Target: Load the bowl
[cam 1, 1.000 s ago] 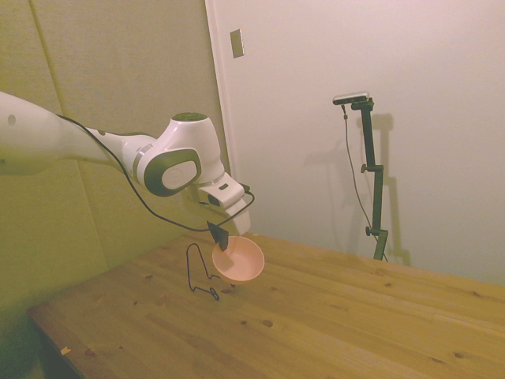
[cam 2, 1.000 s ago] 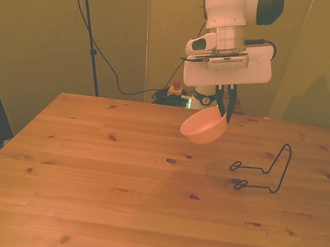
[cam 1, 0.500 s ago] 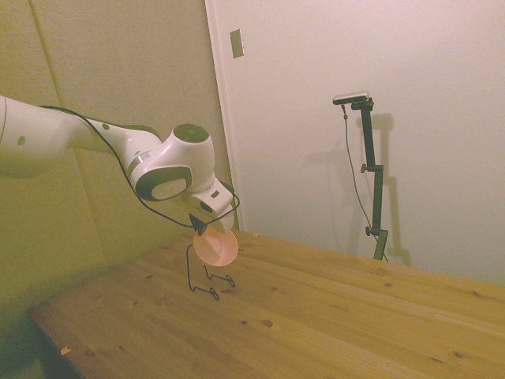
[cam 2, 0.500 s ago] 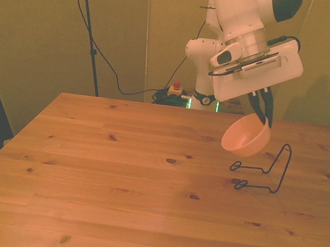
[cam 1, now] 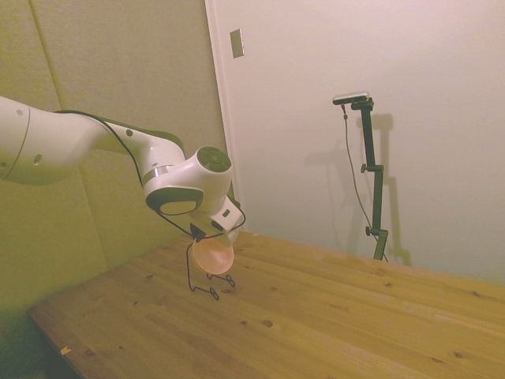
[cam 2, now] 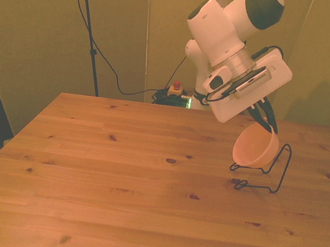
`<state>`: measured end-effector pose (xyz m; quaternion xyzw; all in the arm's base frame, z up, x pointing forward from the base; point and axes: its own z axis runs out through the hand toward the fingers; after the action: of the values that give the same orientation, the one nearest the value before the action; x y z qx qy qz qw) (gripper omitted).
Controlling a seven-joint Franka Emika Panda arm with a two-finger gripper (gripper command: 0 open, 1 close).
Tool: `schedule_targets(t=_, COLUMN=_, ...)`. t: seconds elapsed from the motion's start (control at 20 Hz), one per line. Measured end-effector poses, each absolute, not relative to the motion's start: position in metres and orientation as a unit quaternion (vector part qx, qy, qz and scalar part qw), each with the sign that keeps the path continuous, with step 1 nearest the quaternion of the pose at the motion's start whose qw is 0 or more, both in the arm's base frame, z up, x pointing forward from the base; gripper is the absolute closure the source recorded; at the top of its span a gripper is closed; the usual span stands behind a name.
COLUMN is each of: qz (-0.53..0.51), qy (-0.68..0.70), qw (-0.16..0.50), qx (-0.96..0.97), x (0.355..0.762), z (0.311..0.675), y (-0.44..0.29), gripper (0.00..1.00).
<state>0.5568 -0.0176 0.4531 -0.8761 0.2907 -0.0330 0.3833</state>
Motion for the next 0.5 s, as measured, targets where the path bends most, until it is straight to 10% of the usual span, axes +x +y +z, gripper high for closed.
schedule_targets(t=0.5, qz=-0.006, qy=0.272, qw=0.444, qx=-0.853, x=0.569, z=0.423, y=-0.026, gripper=1.00)
